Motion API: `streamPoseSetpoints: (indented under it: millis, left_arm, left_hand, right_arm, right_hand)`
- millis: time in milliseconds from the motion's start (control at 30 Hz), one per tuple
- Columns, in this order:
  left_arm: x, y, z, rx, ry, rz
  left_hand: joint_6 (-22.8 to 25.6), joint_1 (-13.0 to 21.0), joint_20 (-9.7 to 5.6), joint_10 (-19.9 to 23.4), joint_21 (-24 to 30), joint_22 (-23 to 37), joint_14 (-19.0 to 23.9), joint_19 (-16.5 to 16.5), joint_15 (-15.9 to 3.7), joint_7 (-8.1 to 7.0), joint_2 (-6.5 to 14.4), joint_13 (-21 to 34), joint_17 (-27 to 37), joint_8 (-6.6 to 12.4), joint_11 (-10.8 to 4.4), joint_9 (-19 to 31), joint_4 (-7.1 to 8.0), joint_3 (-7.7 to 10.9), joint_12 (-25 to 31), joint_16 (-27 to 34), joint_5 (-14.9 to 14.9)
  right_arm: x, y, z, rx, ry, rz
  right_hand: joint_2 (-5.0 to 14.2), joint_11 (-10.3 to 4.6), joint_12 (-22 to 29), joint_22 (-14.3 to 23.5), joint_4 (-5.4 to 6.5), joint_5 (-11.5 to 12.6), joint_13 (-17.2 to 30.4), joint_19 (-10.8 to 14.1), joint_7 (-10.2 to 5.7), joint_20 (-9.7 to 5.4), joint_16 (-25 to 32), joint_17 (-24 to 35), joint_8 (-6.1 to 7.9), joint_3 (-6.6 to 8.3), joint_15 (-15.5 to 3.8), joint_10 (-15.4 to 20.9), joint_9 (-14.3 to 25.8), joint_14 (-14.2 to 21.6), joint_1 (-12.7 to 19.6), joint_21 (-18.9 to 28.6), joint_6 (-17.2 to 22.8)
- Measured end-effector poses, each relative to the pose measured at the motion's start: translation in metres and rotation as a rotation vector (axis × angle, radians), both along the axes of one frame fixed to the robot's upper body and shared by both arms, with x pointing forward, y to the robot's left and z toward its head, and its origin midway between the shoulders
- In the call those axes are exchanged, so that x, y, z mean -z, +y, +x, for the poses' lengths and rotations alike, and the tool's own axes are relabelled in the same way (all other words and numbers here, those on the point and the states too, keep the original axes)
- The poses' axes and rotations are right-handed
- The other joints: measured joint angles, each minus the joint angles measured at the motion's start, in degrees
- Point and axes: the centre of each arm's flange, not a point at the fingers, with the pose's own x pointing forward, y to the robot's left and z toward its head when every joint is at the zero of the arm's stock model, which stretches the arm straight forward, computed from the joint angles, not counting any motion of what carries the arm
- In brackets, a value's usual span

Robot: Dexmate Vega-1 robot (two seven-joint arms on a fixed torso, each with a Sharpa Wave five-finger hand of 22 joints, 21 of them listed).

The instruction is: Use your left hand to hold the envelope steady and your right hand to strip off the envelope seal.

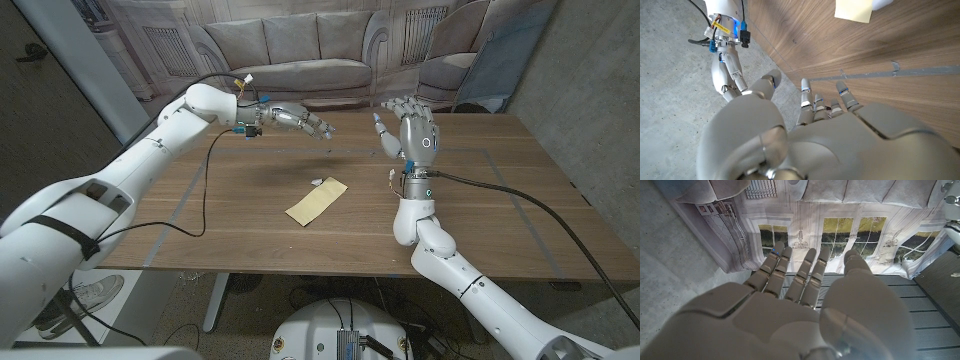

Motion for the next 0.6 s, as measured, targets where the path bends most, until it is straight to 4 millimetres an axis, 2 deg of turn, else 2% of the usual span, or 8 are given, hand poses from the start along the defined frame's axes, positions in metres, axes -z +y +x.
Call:
streamPoseSetpoints:
  millis: [100, 600]
  left_arm:
    - [0.0, 0.001, 0.0, 0.008, -0.002, -0.009]
    - [0.011, 0.005, 0.002, 0.039, 0.002, -0.031]
  left_hand:
    - [0.0, 0.0, 0.0, -0.22, 0.0, 0.0, 0.0, 0.0, 0.0, 0.0, 0.0, 0.0, 0.19, -0.09, 0.22, 0.0, 0.25, -0.25, 0.0, 0.0, -0.45]
    - [0.64, 0.0, -0.01, -0.62, 0.0, 0.0, -0.3, 0.0, -0.3, -0.21, 0.0, 0.0, 0.18, -0.09, 0.02, 0.01, 0.0, -0.48, 0.0, 0.0, -1.33]
  right_arm:
    - [0.0, 0.002, -0.001, 0.006, -0.003, 0.001]
    - [0.009, 0.014, -0.018, 0.038, 0.002, 0.006]
  right_hand:
    - [-0.08, 0.09, 0.0, 0.0, -0.08, 0.0, 0.0, 0.0, 0.0, 0.0, 0.0, 0.0, -0.4, -0.55, -0.19, 0.09, 0.0, -0.21, -0.53, 0.0, 0.0]
    - [-0.45, 0.09, 0.0, 0.01, 0.34, 0.0, 0.0, 0.0, 0.11, -0.01, 0.0, -0.01, -1.06, -0.97, 0.02, 0.1, 0.16, -0.61, -1.51, 0.0, -0.11]
